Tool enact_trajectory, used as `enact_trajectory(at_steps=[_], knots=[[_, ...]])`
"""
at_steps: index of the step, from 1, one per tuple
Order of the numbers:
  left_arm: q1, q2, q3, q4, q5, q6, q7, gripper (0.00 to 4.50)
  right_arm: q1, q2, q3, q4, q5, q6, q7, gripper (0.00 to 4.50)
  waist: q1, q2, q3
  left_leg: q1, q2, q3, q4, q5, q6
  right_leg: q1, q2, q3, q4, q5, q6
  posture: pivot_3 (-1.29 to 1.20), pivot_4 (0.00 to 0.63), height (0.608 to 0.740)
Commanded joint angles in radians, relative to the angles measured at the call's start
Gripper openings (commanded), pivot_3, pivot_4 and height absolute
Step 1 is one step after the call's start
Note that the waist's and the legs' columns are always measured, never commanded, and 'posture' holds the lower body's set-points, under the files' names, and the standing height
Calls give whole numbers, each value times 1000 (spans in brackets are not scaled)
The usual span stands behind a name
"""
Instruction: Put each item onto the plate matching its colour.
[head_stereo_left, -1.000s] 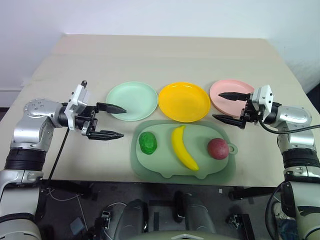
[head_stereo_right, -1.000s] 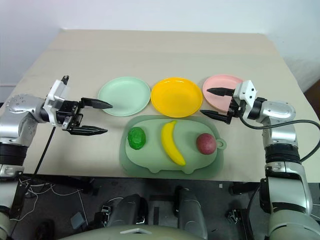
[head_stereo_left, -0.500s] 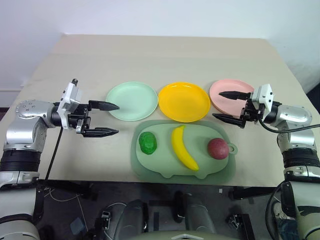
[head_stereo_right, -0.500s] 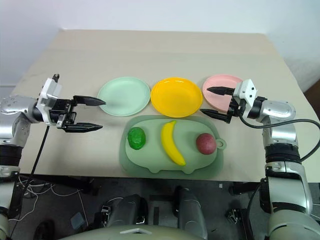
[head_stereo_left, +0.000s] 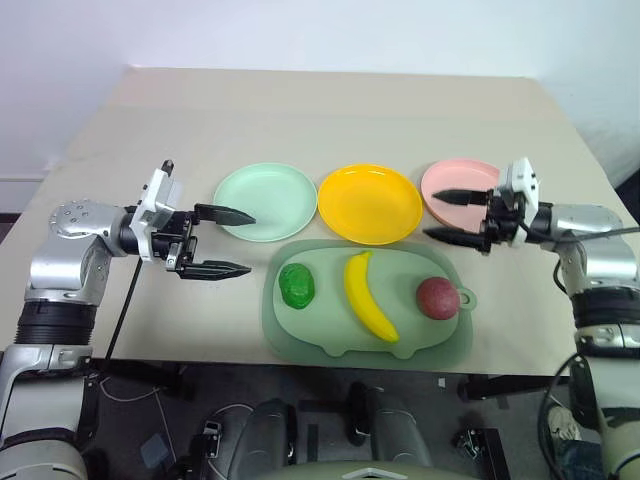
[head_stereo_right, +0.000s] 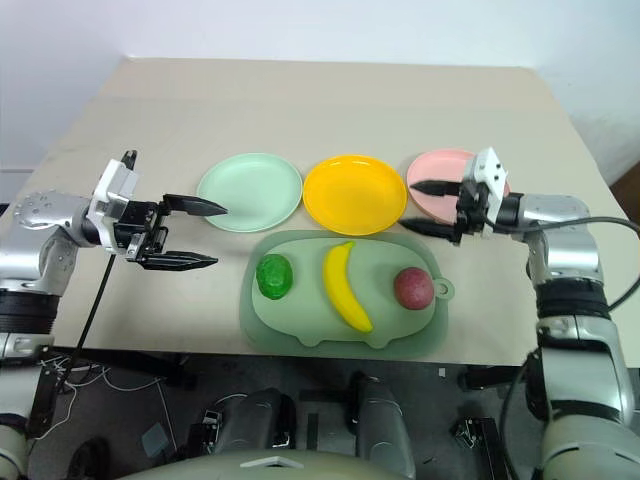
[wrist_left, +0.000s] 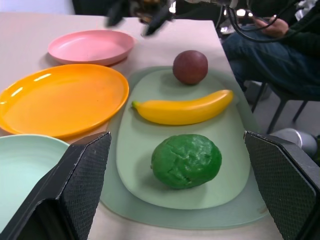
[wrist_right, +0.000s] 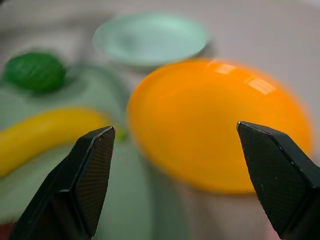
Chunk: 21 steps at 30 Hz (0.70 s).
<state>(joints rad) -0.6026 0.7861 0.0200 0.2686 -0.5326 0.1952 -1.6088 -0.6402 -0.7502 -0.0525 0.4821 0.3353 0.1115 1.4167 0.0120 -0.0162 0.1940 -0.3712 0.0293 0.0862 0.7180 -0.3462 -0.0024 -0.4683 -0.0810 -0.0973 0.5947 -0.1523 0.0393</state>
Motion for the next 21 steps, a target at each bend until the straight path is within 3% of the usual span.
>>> enact_trajectory(at_steps=[1, 4, 11, 21], knots=[[-29, 6, 3, -5, -10, -7, -6, 4462, 21, -46, 4, -95, -8, 19, 14, 4107, -2, 0, 0, 0, 0, 0, 0, 0, 0, 0, 0, 0, 0, 0, 0, 0, 150, 740], [-33, 5, -2, 3, -11, -10, -6, 4462, 39, -84, 36, -149, -28, 109, 7, 4107, -3, 0, 0, 0, 0, 0, 0, 0, 0, 0, 0, 0, 0, 0, 0, 0, 150, 740], [-33, 7, -9, 16, -12, -14, -6, 4462, 98, -160, 26, -324, 103, 363, 92, 4107, 0, 0, 0, 0, 0, 0, 0, -1, 1, -1, 0, 0, 0, 0, 0, 0, 150, 740], [-28, 12, -17, 15, -14, -10, -6, 4462, 270, -174, 66, -470, 84, 338, 102, 4107, 0, 0, 0, 0, 0, 0, 0, -2, 3, -1, 0, 0, -1, 0, 0, 0, 150, 740]])
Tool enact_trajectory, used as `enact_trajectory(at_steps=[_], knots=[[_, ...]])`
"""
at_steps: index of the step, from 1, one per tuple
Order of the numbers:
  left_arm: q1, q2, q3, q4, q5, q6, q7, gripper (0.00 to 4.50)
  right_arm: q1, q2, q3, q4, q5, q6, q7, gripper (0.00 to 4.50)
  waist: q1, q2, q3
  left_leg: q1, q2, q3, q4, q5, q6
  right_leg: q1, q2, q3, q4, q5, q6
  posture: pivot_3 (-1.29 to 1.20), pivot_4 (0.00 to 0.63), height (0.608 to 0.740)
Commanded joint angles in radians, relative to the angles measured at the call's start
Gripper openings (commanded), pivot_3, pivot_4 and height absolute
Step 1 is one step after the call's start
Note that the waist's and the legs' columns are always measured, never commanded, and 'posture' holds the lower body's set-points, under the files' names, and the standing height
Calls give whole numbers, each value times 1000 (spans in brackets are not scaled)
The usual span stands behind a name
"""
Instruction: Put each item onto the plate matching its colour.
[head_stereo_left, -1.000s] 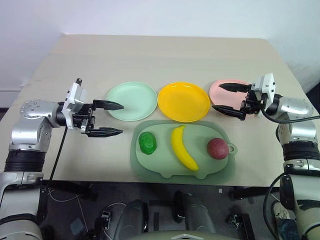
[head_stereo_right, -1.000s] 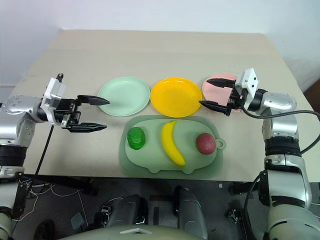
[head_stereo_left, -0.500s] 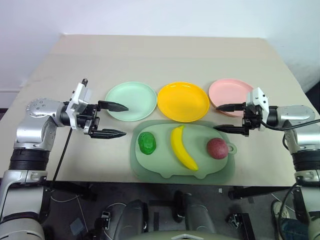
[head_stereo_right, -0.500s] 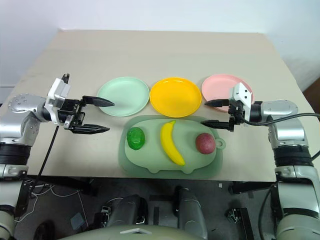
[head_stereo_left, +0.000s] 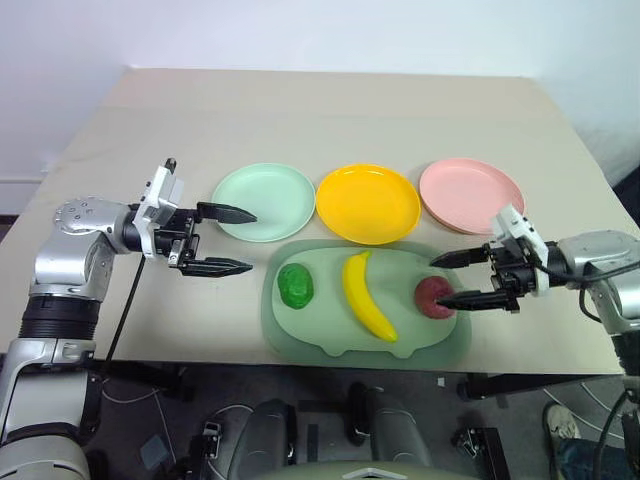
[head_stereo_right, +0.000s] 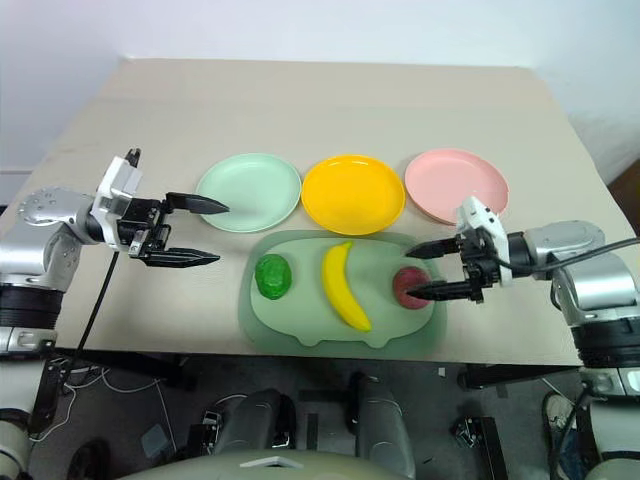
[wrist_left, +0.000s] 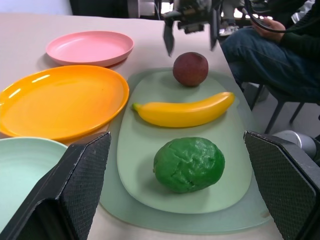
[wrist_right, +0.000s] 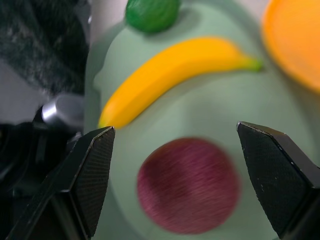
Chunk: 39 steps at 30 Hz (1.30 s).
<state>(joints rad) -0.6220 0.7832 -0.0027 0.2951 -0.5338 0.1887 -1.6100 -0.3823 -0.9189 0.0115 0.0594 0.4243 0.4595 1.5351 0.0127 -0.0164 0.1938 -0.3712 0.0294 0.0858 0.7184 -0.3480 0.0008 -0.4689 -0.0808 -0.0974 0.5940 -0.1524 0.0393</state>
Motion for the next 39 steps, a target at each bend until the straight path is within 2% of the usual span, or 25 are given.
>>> enact_trajectory(at_steps=[1, 8, 14, 17, 19, 24, 27, 31, 34, 36, 39], knots=[[-10, 16, 3, -9, -13, -4, -4, 4462, 22, 3, 5, -48, -14, -39, -25, 4107, -1, 0, 0, 0, 0, 0, 0, 0, 0, 0, 0, 0, 0, 0, 0, 0, 150, 740], [-19, 26, -1, 1, -14, -4, -4, 4462, 31, 31, 18, -44, -50, -111, -88, 4107, 0, 0, 0, 0, 0, 0, 0, 0, 0, 0, 0, 0, 0, 0, 0, 0, 150, 740], [-21, 32, -3, 5, -15, -7, -4, 4462, 39, 33, 36, -38, -76, -165, -86, 4107, 0, 0, 0, 0, 0, 0, 0, 0, 0, 0, 0, 0, 0, 0, 0, 0, 150, 740], [-23, 34, -4, 9, -14, -8, -4, 4500, 27, 36, 44, -2, -104, -210, -97, 3560, 0, 0, 0, 0, 0, 0, 0, 0, 0, 0, 0, 0, 0, 0, 0, 0, 150, 740], [-23, 35, -4, 10, -13, -9, -4, 4500, 32, 24, 54, 4, -107, -225, -70, 3031, 0, -1, 0, 0, 0, 0, 0, 0, 0, 0, 0, 0, 0, 0, 0, 0, 150, 740], [-21, 37, 2, 4, -13, -7, -4, 4500, 42, 18, 69, 34, -137, -284, -55, 2954, 1, -1, 0, 0, 0, 0, 0, 0, 0, 0, 0, 0, 0, 0, 0, 0, 150, 740], [-18, 37, 6, -1, -16, -3, -4, 4500, 8, 27, 56, 25, -86, -212, -53, 2933, 1, -1, 0, 1, 0, 0, 1, 0, 0, 1, 0, 0, 0, 0, 0, 0, 150, 740], [-11, 35, 8, -1, -15, -6, -4, 4500, -114, 75, -22, 37, 12, -104, -114, 2933, -3, 0, 0, 1, 0, 0, 1, 0, 0, 1, 0, 0, 0, 0, 0, 0, 150, 740], [-12, 32, 8, 1, -15, -8, -4, 4500, -243, 121, -84, 118, 66, -11, -202, 2933, -4, 0, 0, 0, 0, 0, 1, 1, -3, 0, 1, 0, 0, 0, 0, 0, 150, 740], [-14, 31, 8, 5, -14, -9, -4, 4500, -317, 159, -111, 197, 43, -33, -293, 2933, -3, 0, 0, 0, 0, 0, 1, 2, -3, 0, 1, 0, 1, 0, 0, 0, 150, 740], [-14, 33, 6, 1, -17, -7, -4, 4500, -410, 200, -110, 378, -71, -156, -441, 2933, 0, -1, 0, 0, 0, 0, 0, 2, -3, 0, 1, 0, 1, 0, 0, 0, 150, 740]])
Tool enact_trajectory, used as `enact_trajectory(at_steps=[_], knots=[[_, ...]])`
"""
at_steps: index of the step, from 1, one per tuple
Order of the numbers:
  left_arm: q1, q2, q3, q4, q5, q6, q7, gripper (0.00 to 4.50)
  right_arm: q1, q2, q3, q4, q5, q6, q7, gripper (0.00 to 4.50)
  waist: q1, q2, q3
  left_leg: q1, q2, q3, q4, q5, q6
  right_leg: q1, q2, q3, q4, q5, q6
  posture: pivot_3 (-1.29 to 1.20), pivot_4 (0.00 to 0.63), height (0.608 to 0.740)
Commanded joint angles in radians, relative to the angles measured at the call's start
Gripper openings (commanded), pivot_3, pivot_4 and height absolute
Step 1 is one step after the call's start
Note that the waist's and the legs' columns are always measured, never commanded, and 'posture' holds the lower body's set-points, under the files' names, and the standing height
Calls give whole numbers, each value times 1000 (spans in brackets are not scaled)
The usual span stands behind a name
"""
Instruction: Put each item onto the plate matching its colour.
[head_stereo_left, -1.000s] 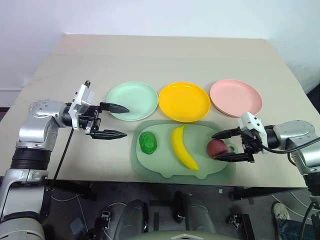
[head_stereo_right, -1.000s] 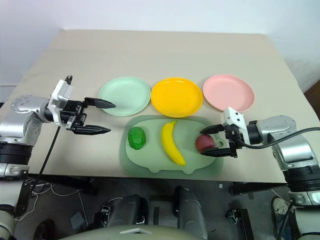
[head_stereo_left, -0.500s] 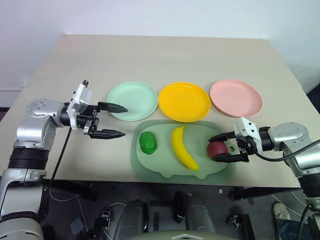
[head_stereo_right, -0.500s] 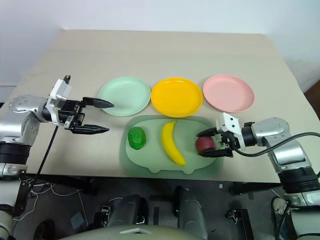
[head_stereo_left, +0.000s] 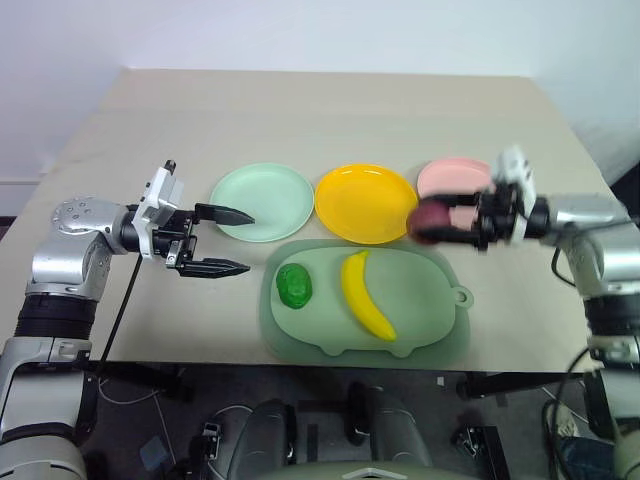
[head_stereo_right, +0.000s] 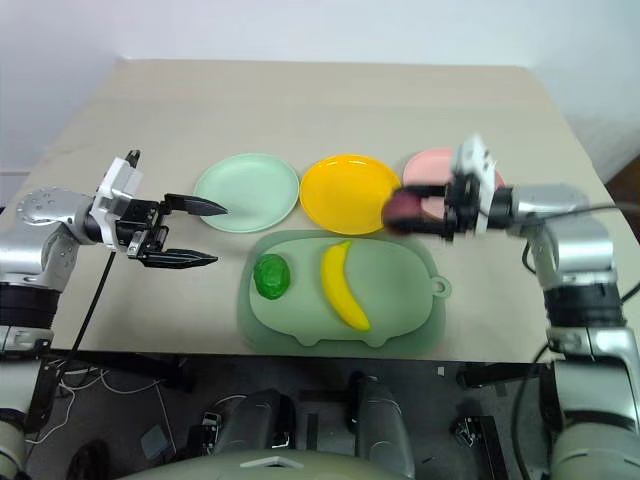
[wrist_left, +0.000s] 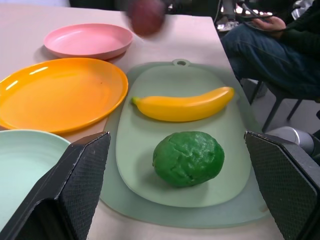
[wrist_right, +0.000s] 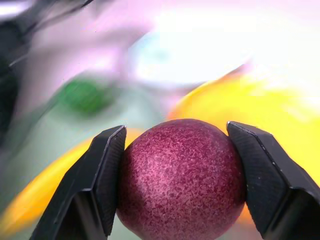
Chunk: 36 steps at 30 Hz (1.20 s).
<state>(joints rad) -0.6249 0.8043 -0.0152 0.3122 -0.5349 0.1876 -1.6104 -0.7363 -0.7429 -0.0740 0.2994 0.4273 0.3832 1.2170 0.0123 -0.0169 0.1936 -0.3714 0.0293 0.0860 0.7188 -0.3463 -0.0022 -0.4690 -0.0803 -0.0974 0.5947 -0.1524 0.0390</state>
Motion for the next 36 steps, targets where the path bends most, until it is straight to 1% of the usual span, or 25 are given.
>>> enact_trajectory(at_steps=[1, 6, 8, 10, 11, 12, 13, 14, 15, 16, 17, 19, 21, 23, 24, 27, 29, 31, 33, 34, 36], knots=[[-12, 12, 20, -17, -15, -7, -4, 4500, -78, 30, -10, 202, -133, -151, -186, 2933, 2, 0, 0, 0, 0, 0, 0, 0, 0, 0, 0, 0, 0, 0, 0, 0, 150, 740], [-13, 16, 19, -18, -15, -5, -4, 4500, -172, 27, 80, 496, -353, -324, -400, 2933, -5, 0, 0, -2, -1, 1, 0, 0, 0, -1, -1, 0, -1, 0, 0, 0, 150, 740], [-11, 20, 21, -21, -13, -5, -4, 4500, -199, 34, 75, 591, -366, -313, -427, 2933, -9, 0, 0, -2, -1, 1, -1, 0, 0, -1, -1, 1, -1, 0, 0, 0, 150, 740], [-12, 21, 23, -22, -14, -1, -4, 4500, -211, 27, 107, 649, -428, -374, -478, 2933, -14, 0, 0, -2, -1, 1, -1, 0, -1, -2, -1, 1, 0, 0, 0, 0, 150, 740], [-10, 22, 24, -24, -15, 0, -4, 4500, -206, 23, 126, 669, -453, -407, -472, 2933, -17, 0, 0, -2, -1, 1, -1, 0, -1, -2, -1, 1, 0, 0, 0, 0, 150, 740], [-9, 22, 26, -25, -15, 1, -4, 4500, -220, 36, 93, 681, -411, -379, -434, 2933, -22, 0, 0, -2, -1, 1, -1, 0, -1, -2, -1, 1, 0, 0, 0, 0, 150, 740], [-8, 23, 27, -24, -14, 1, -4, 4500, -232, 48, 64, 691, -374, -355, -403, 3654, -25, 1, 0, -2, -1, 1, -2, 0, -1, -2, -1, 1, 0, 0, 0, 0, 150, 740], [-6, 24, 28, -26, -14, 2, -4, 4500, -226, 47, 72, 675, -381, -384, -382, 3910, -27, 1, 0, -2, -1, 1, -2, 0, -1, -2, -1, 1, 0, 0, 0, 0, 150, 740], [-5, 25, 28, -27, -15, 2, -4, 4500, -222, 46, 82, 664, -394, -411, -373, 4306, -29, 1, 0, -1, -1, 1, -2, 0, -1, -2, -1, 1, 0, 0, 0, 0, 150, 740], [-6, 25, 29, -27, -15, 3, -4, 4500, -221, 44, 91, 659, -411, -433, -382, 4484, -31, 1, 0, -1, 0, 1, -2, 0, -1, -2, 0, 1, 0, 0, 0, 0, 150, 740], [-6, 25, 28, -27, -15, 3, -4, 4500, -224, 43, 96, 652, -421, -462, -384, 4484, -32, 1, 1, -1, 0, 1, -2, 0, -1, -2, 0, 1, 0, 0, 0, 0, 150, 740], [-8, 24, 29, -26, -16, 5, -4, 4500, -233, 51, 75, 639, -392, -455, -351, 4484, -31, 1, 1, -1, 0, 1, -2, 0, -1, -2, 0, 1, 0, 0, 0, 0, 150, 740], [-8, 22, 29, -27, -14, 5, -4, 4500, -254, 71, 16, 593, -313, -416, -330, 4484, -30, 1, 1, -1, 0, 2, -2, 0, -1, -2, 0, 1, 0, 0, 0, 0, 150, 740], [-10, 21, 29, -27, -16, 7, -4, 4500, -275, 93, -53, 504, -186, -266, -256, 4484, -30, 1, 1, -1, 0, 2, -2, 0, -1, -2, 0, 1, 0, 0, 0, 0, 150, 740], [-11, 19, 29, -26, -15, 7, -4, 4500, -262, 99, -69, 436, -133, -208, -207, 4484, -29, 1, 1, -1, 1, 2, -2, 1, -1, -3, 0, 1, 0, 0, 0, 0, 150, 740], [-11, 16, 28, -26, -12, 6, -4, 4500, -160, 98, -57, 186, -21, -41, -94, 4484, -23, 1, 1, -2, 1, 2, -2, 1, -1, -3, 0, 1, 1, 0, 0, 0, 150, 740], [-11, 14, 28, -26, -13, 7, -4, 4500, -76, 89, -31, 34, 18, 45, -59, 4484, -17, 1, 0, -2, 1, 0, -2, 0, -1, -3, 0, 0, 1, 0, 0, 0, 150, 740], [-14, 13, 28, -25, -12, 7, -4, 4500, 12, 84, 7, -98, 20, 79, -49, 4484, -9, 1, 0, -2, 1, 0, -1, 0, -1, -1, -1, 0, 0, 0, 0, 0, 150, 740], [-16, 12, 27, -21, -11, 7, -4, 4500, 70, 96, 25, -196, 42, 147, -72, 4484, -5, 1, 1, -2, 0, 0, 0, -1, 1, -1, -1, 0, 0, 0, 1, 0, 150, 740], [-17, 12, 27, -19, -12, 7, -4, 4500, 88, 99, 24, -237, 73, 195, -72, 4484, -5, 1, 1, -2, 0, 0, 0, -1, 1, -1, -1, 1, 0, 0, 1, 0, 150, 740], [-21, 13, 25, -16, -11, 8, -4, 4500, 98, 126, 15, -289, 122, 302, -132, 4484, -4, 1, 1, -2, 0, 0, 0, -1, 1, -2, -1, 1, 1, 0, 0, 0, 150, 740]])
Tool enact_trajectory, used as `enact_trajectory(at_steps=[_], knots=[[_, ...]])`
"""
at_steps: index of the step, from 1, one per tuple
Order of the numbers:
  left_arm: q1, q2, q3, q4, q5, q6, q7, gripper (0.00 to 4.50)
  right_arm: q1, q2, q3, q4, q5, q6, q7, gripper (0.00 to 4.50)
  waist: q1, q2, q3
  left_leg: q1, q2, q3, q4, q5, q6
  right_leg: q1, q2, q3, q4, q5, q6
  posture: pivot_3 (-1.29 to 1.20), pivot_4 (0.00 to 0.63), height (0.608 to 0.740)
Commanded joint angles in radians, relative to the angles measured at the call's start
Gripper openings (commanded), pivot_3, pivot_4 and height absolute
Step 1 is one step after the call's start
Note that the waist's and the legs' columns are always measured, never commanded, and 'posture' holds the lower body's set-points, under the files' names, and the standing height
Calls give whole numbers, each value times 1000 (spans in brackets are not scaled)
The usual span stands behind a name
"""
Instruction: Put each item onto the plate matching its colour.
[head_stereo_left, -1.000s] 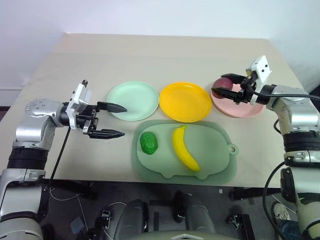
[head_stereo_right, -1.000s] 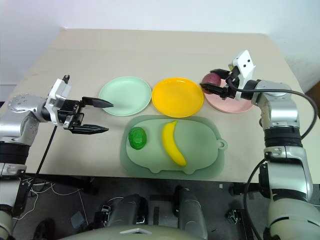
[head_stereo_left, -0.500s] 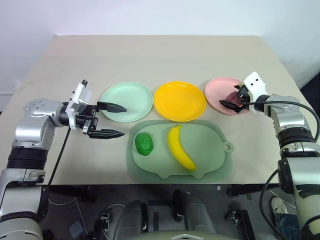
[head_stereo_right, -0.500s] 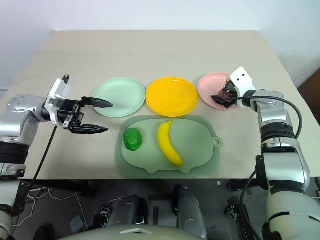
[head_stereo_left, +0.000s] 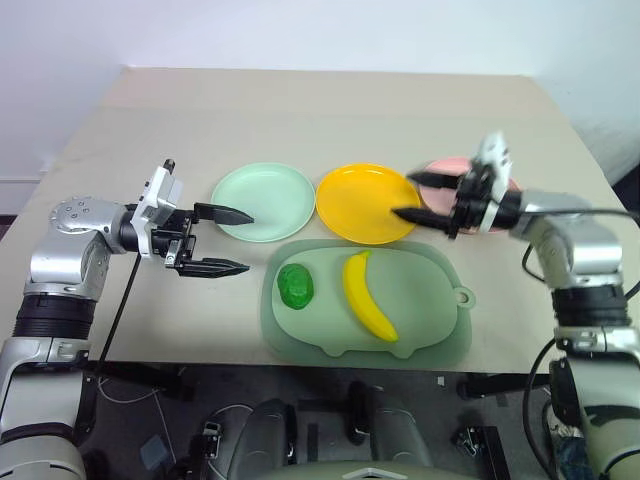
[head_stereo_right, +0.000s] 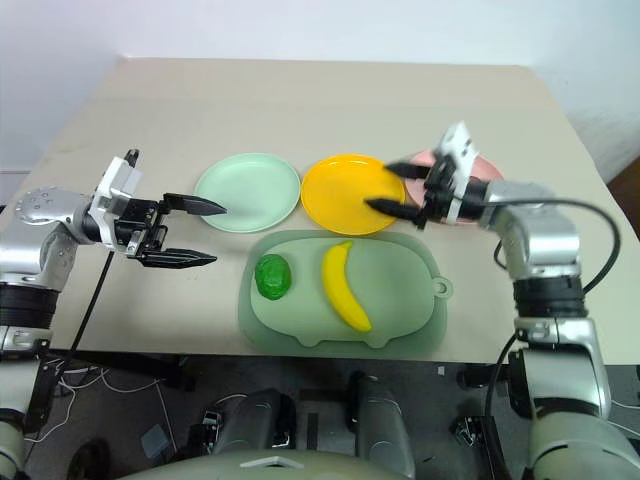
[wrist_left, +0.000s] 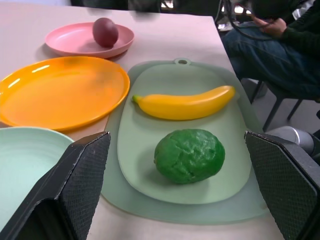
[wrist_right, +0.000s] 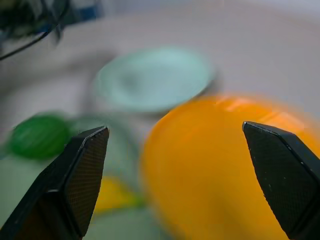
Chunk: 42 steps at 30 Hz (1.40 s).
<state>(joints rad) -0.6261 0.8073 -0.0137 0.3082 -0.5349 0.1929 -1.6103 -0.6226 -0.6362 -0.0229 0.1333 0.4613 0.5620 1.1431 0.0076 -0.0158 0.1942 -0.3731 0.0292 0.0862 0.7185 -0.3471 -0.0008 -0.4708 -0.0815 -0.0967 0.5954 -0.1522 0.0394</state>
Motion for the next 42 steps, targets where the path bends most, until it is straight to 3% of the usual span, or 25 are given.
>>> enact_trajectory(at_steps=[1, 21, 32, 42], knots=[[-20, 11, 22, -10, -12, 2, -4, 4500, -9, 37, -41, -146, 112, 169, -91, 4484, -1, 0, 0, 0, 0, 0, 0, 0, 0, 0, 0, 0, 0, 0, 0, 0, 150, 740], [-46, 0, 11, 19, 0, 1, -4, 4500, 135, 46, 13, -439, 176, 533, -373, 4484, 4, -1, 0, 0, 0, 0, 0, -2, 3, 0, 1, 0, 0, 0, 0, 0, 150, 740], [-44, -7, 11, 20, 1, 2, -4, 4500, 112, 235, -99, -492, 331, 809, -590, 4484, 4, -1, -1, 0, 0, -1, 0, -2, 3, 0, 1, 0, 0, 0, 0, 0, 150, 740], [-43, -11, 15, 25, 7, 2, -4, 4500, 51, 240, -129, -506, 305, 974, -769, 4484, 3, -1, -1, 0, 0, -1, 0, -2, 4, 0, 1, 0, 0, 0, 0, 0, 150, 740]])
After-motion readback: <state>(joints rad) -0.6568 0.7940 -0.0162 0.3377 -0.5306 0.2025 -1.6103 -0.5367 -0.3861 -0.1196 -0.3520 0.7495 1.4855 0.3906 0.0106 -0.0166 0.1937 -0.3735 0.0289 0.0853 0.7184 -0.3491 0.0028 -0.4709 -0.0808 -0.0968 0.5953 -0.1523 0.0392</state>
